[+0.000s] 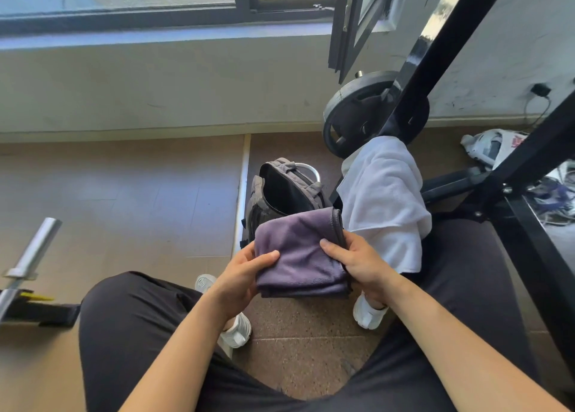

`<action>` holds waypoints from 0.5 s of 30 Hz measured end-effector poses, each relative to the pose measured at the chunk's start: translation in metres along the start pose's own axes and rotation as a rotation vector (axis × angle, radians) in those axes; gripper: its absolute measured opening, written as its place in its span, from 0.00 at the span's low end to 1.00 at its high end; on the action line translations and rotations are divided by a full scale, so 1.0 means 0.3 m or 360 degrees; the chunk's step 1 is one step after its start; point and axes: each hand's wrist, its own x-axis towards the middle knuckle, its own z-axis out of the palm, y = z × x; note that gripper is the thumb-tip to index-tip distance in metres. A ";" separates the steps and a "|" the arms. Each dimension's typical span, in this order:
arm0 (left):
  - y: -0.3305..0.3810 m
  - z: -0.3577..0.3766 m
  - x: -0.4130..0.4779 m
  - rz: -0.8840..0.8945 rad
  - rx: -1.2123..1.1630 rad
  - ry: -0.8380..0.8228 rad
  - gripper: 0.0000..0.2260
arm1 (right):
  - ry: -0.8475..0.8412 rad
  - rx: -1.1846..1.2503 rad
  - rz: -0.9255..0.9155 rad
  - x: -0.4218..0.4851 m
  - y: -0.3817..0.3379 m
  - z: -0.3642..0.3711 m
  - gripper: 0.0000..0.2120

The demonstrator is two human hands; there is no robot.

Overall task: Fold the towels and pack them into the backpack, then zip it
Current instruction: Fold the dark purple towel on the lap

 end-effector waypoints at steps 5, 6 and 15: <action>0.006 -0.036 0.008 0.0152 -0.0031 -0.0107 0.23 | -0.0145 0.0207 0.0033 -0.021 -0.032 -0.019 0.14; 0.012 -0.044 0.007 0.0172 -0.0059 -0.0139 0.24 | -0.0207 0.0293 0.0058 -0.028 -0.042 -0.021 0.16; 0.036 -0.058 -0.027 0.0268 -0.0270 -0.0443 0.16 | -0.0481 0.0400 -0.0011 -0.060 -0.083 -0.032 0.19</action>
